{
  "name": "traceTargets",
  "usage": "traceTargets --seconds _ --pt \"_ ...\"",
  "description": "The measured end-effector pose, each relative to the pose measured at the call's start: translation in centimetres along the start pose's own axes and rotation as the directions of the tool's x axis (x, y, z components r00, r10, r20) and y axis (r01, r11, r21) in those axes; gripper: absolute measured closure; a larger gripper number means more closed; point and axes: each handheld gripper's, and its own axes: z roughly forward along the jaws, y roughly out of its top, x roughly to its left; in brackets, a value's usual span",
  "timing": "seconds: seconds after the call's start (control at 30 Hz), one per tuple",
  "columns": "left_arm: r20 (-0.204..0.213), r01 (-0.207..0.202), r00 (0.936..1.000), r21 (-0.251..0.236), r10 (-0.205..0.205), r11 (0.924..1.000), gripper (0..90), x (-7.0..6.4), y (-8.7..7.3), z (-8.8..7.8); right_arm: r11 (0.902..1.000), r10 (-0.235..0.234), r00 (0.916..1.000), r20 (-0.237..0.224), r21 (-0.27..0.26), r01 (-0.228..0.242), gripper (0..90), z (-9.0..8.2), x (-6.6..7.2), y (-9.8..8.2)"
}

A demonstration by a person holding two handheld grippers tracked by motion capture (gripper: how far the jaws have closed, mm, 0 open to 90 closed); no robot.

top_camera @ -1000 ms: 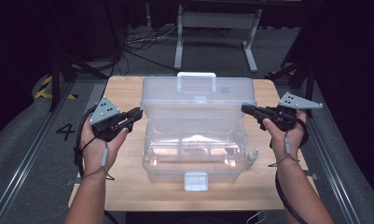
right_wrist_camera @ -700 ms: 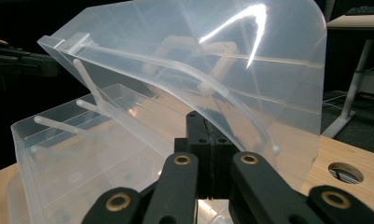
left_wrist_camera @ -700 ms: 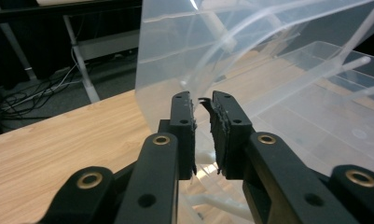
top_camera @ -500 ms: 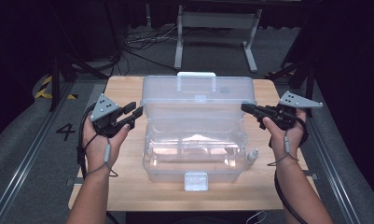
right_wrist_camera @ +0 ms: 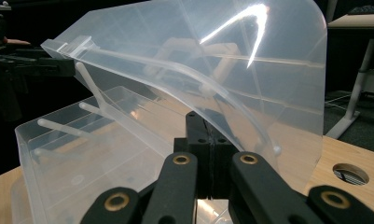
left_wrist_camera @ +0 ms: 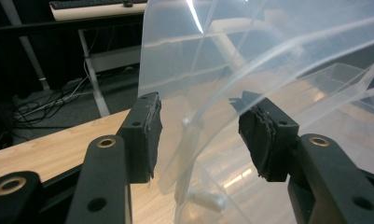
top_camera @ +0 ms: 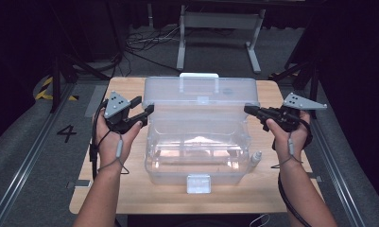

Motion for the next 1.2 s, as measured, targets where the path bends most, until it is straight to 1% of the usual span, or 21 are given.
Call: traceTargets --seconds 0.03,0.07,0.17,0.2,0.23,0.27,0.4,0.47,0.5,0.63,0.7,0.8,0.83,0.9,0.97,1.0,1.07,1.1,1.17,1.2 --pt "0.000 0.000 1.0000 0.000 0.000 1.0000 48.4 0.0 0.0 0.0 1.0000 0.000 1.0000 0.000 0.000 0.000 90.0 0.0 0.0 0.0" --pt "-0.013 -0.006 0.9999 -0.003 0.006 1.0000 48.4 -0.1 0.1 0.1 1.0000 0.000 1.0000 0.000 0.001 0.000 90.0 0.0 0.0 0.0" --pt "-0.035 -0.008 0.9994 -0.010 0.008 0.9999 49.1 -0.1 0.3 0.4 1.0000 -0.002 1.0000 0.002 0.001 0.002 90.0 -0.1 0.1 -0.1" --pt "-0.037 -0.002 0.9993 -0.012 0.002 0.9999 50.4 -0.1 0.3 0.5 1.0000 0.000 1.0000 0.000 0.000 0.000 90.0 -0.1 0.1 -0.1" --pt "-0.029 0.007 0.9996 -0.013 -0.007 0.9999 54.5 -0.1 0.3 0.6 1.0000 0.002 1.0000 -0.001 0.002 -0.002 90.0 -0.1 0.1 -0.1" --pt "-0.023 0.015 0.9996 -0.019 -0.016 0.9997 56.5 -0.1 0.4 0.7 1.0000 0.002 1.0000 -0.001 0.003 -0.002 90.0 -0.1 0.2 -0.1" --pt "-0.049 -0.006 0.9988 -0.022 0.005 0.9997 57.8 -0.2 0.5 0.9 1.0000 0.001 1.0000 0.004 0.009 -0.001 89.5 -0.1 0.2 -0.2" --pt "-0.052 -0.009 0.9986 -0.023 0.007 0.9997 57.6 -0.2 0.5 0.9 0.9999 0.002 1.0000 0.006 0.011 -0.002 88.7 -0.2 0.3 -0.3" --pt "-0.054 -0.007 0.9986 -0.034 0.006 0.9994 56.8 -0.3 0.6 0.9 0.9999 0.003 1.0000 0.004 0.011 -0.003 88.2 -0.2 0.3 -0.3" --pt "-0.067 -0.016 0.9977 -0.049 0.012 0.9987 54.9 -0.5 0.7 1.0 1.0000 -0.001 1.0000 0.000 0.002 0.001 85.3 -0.5 0.6 -0.2" --pt "-0.075 -0.028 0.9969 -0.059 0.023 0.9979 53.9 -0.6 0.7 1.1 1.0000 -0.008 1.0000 -0.002 -0.002 0.008 84.2 -0.7 0.8 -0.1" --pt "-0.071 -0.035 0.9970 -0.062 0.030 0.9975 49.2 -0.6 0.8 1.2 0.9999 -0.012 0.9999 -0.001 -0.002 0.012 83.6 -0.9 1.0 -0.1" --pt "-0.080 -0.042 0.9961 -0.059 0.038 0.9973 49.4 -0.7 0.9 1.4 0.9998 -0.019 0.9998 -0.003 -0.001 0.019 82.8 -1.1 1.2 -0.1" --pt "-0.101 -0.059 0.9934 -0.053 0.054 0.9968 51.9 -0.6 0.9 1.4 0.9998 -0.022 0.9998 -0.001 0.000 0.022 82.4 -1.3 1.3 -0.1" --pt "-0.123 -0.071 0.9902 -0.046 0.065 0.9964 57.3 -0.6 0.9 1.4 0.9997 -0.023 0.9997 0.000 -0.001 0.023 81.9 -1.6 1.3 -0.1" --pt "-0.116 -0.057 0.9919 -0.046 0.051 0.9973 59.1 -0.5 0.9 1.5 0.9998 -0.020 0.9998 0.005 -0.001 0.020 81.6 -1.7 1.4 -0.1" --pt "-0.118 -0.051 0.9920 -0.045 0.045 0.9977 59.7 -0.4 0.9 1.5 0.9998 -0.021 0.9997 0.009 -0.001 0.021 81.6 -2.0 1.3 -0.1" --pt "-0.126 -0.050 0.9910 -0.043 0.044 0.9978 62.9 -0.3 0.9 1.6 0.9998 -0.022 0.9997 0.012 -0.003 0.022 81.6 -2.2 1.3 -0.1" --pt "-0.127 -0.049 0.9910 -0.044 0.043 0.9978 67.5 -0.2 0.9 1.6 0.9997 -0.023 0.9996 0.017 -0.001 0.023 81.5 -2.3 1.3 -0.2" --pt "-0.128 -0.041 0.9912 -0.048 0.035 0.9980 69.3 0.0 0.9 1.7 0.9997 -0.023 0.9995 0.022 -0.002 0.023 81.3 -2.7 1.4 -0.2"
